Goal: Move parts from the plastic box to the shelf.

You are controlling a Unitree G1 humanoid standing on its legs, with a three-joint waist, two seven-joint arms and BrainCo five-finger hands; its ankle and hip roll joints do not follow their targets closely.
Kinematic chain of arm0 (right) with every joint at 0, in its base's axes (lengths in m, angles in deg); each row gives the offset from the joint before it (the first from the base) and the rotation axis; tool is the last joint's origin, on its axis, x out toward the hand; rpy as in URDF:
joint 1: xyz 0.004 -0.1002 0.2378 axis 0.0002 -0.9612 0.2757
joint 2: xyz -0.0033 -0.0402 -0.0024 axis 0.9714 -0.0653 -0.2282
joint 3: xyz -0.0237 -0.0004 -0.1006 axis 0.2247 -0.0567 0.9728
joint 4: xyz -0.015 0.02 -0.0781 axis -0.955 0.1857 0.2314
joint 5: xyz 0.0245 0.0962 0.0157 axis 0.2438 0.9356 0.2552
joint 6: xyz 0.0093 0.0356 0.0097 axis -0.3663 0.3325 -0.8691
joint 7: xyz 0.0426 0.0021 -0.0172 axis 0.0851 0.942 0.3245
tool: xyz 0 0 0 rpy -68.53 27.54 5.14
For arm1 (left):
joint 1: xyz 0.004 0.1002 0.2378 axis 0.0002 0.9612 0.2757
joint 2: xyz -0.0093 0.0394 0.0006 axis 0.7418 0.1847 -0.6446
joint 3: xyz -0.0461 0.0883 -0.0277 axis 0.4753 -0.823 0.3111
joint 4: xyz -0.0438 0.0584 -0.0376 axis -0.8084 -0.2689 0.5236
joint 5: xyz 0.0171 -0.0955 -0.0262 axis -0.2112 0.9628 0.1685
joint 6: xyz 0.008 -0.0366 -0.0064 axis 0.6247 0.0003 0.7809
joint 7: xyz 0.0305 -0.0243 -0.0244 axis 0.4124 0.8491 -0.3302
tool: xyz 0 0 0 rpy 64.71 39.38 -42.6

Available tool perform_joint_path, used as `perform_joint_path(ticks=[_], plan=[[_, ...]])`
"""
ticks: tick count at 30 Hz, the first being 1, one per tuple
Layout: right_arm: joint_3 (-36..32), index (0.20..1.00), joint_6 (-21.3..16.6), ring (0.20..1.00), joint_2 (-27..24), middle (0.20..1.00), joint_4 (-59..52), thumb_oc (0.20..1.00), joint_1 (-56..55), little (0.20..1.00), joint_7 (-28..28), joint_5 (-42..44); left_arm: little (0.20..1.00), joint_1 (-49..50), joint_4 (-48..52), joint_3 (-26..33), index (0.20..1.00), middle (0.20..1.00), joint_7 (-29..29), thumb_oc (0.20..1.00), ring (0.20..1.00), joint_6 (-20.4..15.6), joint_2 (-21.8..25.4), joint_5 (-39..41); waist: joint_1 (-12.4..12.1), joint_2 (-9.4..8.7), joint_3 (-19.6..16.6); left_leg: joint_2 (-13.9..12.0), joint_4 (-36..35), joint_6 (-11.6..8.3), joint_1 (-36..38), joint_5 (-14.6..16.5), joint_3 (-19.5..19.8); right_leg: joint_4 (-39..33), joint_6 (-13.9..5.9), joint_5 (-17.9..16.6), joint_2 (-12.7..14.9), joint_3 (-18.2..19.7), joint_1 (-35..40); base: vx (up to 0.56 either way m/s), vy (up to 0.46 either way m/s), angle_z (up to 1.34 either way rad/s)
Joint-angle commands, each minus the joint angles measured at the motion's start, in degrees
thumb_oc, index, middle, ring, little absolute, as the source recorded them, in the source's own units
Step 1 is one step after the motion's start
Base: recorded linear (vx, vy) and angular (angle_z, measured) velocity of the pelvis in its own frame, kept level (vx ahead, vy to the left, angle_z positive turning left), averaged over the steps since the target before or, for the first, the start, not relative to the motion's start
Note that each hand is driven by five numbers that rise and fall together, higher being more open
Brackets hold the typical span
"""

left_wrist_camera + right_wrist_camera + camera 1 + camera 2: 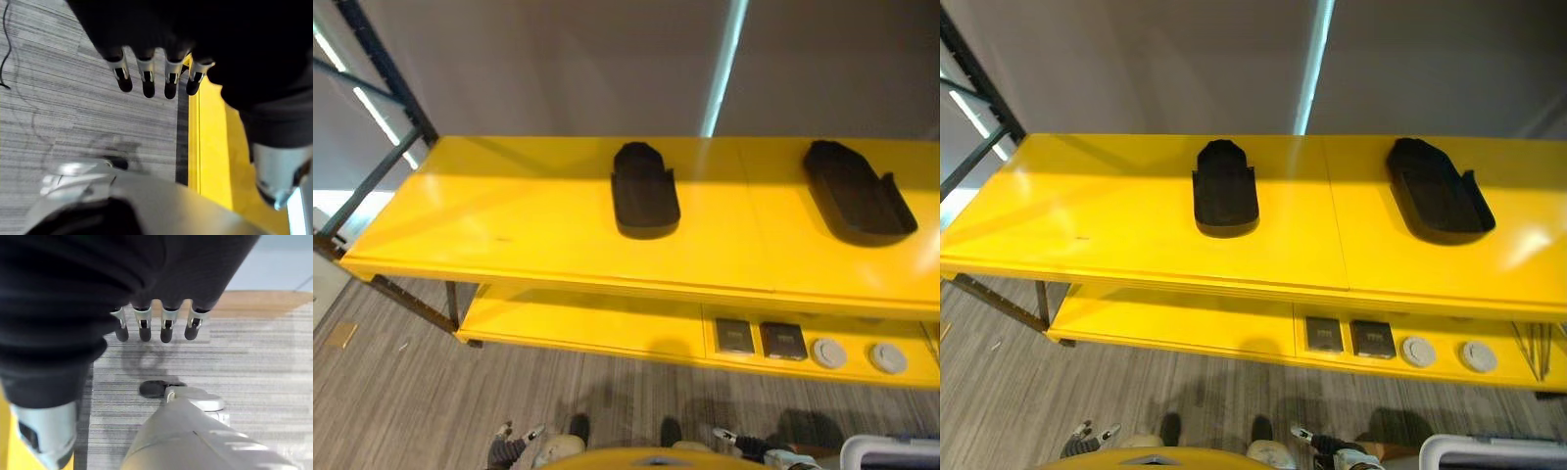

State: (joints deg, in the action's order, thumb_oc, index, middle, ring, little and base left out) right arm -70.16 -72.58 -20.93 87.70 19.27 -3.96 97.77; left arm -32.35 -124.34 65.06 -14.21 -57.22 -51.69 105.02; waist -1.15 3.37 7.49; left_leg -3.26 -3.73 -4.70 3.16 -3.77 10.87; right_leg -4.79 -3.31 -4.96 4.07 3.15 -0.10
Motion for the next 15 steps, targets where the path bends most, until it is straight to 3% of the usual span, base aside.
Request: perform_joint_path(ticks=[1,6,9,13,15], plan=[[-0.04,1.000,-0.32,1.000,0.96,1.000,1.76,1.000,0.83,1.000,-0.58,2.52,1.000,-3.71,0.20,-1.01,1.000,1.000,7.81,1.000,1.000,6.28,0.37,0.40,0.32,-3.36,1.06,1.67,5.32,2.15,-3.61,2.35,-0.99,0.79,-0.07,0.48,-0.40,-0.28,2.69,0.03,0.225,-0.99],[-2.77,1.000,0.49,1.000,1.22,1.000,0.77,1.000,-0.49,1.000,-0.80,2.63,1.000,-7.98,-2.96,-0.28,1.000,1.000,6.25,1.000,1.000,10.76,2.19,1.10,3.99,-3.90,0.94,4.56,5.21,5.42,-2.14,5.02,-2.98,2.68,-1.22,-0.73,-0.45,5.29,0.48,0.02,0.211,-0.62],[-4.80,1.000,0.62,1.000,2.01,1.000,0.71,1.000,-2.37,1.000,-1.17,2.73,1.000,-11.32,-4.25,0.95,1.000,1.000,6.49,1.000,1.000,14.28,2.66,0.16,6.66,-4.62,1.81,6.20,4.95,7.14,-1.35,6.37,-5.51,3.67,-2.97,-3.74,0.41,7.73,-3.24,-0.05,0.141,-0.51],[-5.67,1.000,-0.51,1.000,2.61,1.000,1.24,1.000,-3.59,1.000,-0.49,0.58,1.000,-12.21,-5.19,0.97,1.000,1.000,6.21,1.000,1.000,14.39,2.83,-0.84,7.58,-4.76,2.84,6.12,4.53,7.45,-1.08,6.47,-7.99,4.24,-3.74,-5.15,1.42,5.79,-5.63,-0.09,0.052,-0.70],[-5.82,1.000,-0.73,1.000,3.04,1.000,1.21,1.000,-4.64,1.000,0.05,-0.89,1.000,-12.77,-5.48,1.47,1.000,1.000,5.43,1.000,1.000,14.49,3.32,-0.38,7.82,-4.54,3.53,5.47,3.64,7.56,-0.82,6.02,-11.01,4.95,-4.26,-5.09,2.47,3.68,-6.16,-0.13,0.004,-0.86]])
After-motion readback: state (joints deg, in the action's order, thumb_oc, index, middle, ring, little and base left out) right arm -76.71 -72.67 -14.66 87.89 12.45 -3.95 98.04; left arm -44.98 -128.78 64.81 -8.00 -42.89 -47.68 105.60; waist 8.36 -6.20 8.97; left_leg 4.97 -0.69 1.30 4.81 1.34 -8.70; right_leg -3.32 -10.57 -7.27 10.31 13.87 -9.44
